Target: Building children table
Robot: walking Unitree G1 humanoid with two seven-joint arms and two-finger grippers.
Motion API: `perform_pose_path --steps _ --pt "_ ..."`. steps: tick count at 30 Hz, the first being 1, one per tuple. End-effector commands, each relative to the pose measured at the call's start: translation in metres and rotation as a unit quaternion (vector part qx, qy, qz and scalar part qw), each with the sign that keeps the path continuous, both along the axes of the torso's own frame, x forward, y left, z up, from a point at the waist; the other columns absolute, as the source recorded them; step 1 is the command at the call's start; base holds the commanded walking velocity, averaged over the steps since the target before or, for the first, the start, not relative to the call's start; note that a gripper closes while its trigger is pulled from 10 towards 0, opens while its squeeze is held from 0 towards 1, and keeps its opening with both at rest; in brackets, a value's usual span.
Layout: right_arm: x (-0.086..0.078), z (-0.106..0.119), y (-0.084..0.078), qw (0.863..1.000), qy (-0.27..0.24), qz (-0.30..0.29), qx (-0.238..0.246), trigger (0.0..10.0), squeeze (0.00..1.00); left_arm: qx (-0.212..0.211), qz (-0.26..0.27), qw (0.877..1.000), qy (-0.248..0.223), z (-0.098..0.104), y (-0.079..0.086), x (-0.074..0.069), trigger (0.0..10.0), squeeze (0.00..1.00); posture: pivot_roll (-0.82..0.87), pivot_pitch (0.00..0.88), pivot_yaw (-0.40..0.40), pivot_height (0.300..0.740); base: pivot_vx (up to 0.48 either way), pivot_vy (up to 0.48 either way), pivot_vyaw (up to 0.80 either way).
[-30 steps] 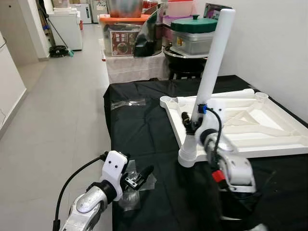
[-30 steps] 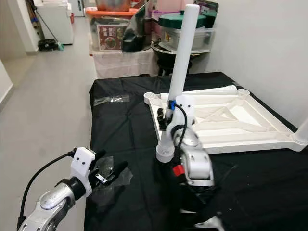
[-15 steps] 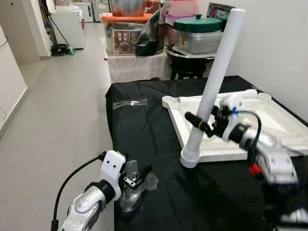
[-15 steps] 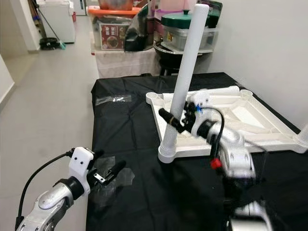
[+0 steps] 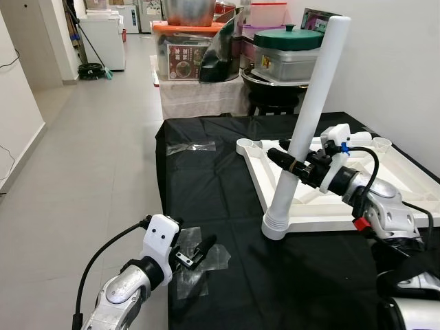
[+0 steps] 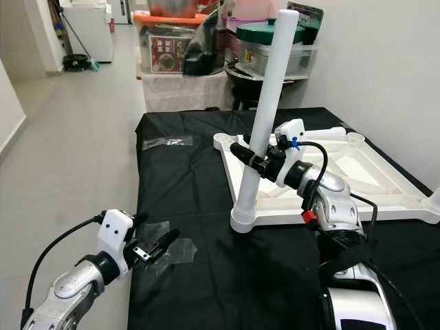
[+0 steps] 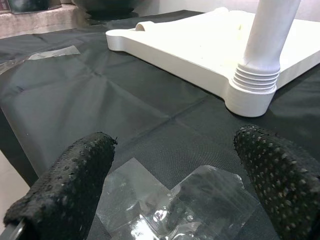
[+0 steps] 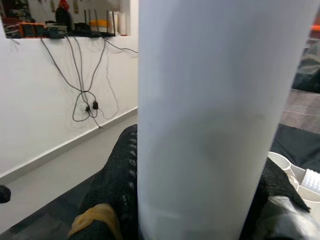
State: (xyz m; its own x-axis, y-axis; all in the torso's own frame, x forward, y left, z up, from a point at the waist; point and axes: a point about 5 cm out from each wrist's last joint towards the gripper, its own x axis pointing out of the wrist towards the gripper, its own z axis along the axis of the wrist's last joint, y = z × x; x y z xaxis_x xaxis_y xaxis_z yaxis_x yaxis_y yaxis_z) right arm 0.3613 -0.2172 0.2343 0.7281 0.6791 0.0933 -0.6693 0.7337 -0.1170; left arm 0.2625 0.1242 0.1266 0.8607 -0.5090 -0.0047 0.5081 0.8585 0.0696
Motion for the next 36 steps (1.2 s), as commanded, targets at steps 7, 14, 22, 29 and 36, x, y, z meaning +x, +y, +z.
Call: perform_pose_path --steps 7,14,22,29,36 --pt "0.006 -0.002 -0.007 0.994 -0.021 -0.099 -0.051 0.0 0.0 -0.001 -0.004 1.0 0.002 -0.001 -0.002 0.0 10.0 0.0 0.08 0.0 -0.063 0.74 0.0 0.0 0.0" --pt "0.011 -0.021 -0.003 0.954 0.022 -0.295 -0.054 0.0 0.0 -0.002 -0.005 1.0 0.004 -0.002 -0.002 -0.002 10.0 0.0 0.07 0.0 -0.062 0.74 0.0 0.0 0.0" --pt "-0.024 -0.034 0.053 0.91 0.091 -0.4 0.056 0.0 0.0 -0.002 -0.009 1.0 0.009 -0.005 -0.006 -0.003 10.0 0.0 0.06 0.0 -0.052 0.74 0.0 0.0 0.0" --pt "-0.027 -0.019 0.059 0.925 0.075 -0.37 0.052 3.6 0.0 -0.006 -0.016 1.0 0.01 -0.005 -0.008 -0.002 10.0 0.0 0.04 0.0 -0.047 0.74 0.0 0.0 0.0" --pt "-0.028 -0.007 0.06 0.92 0.062 -0.382 0.059 10.0 0.0 -0.009 -0.018 1.0 0.011 -0.006 -0.01 -0.002 10.0 0.0 0.04 0.0 -0.046 0.74 0.0 0.0 0.0"
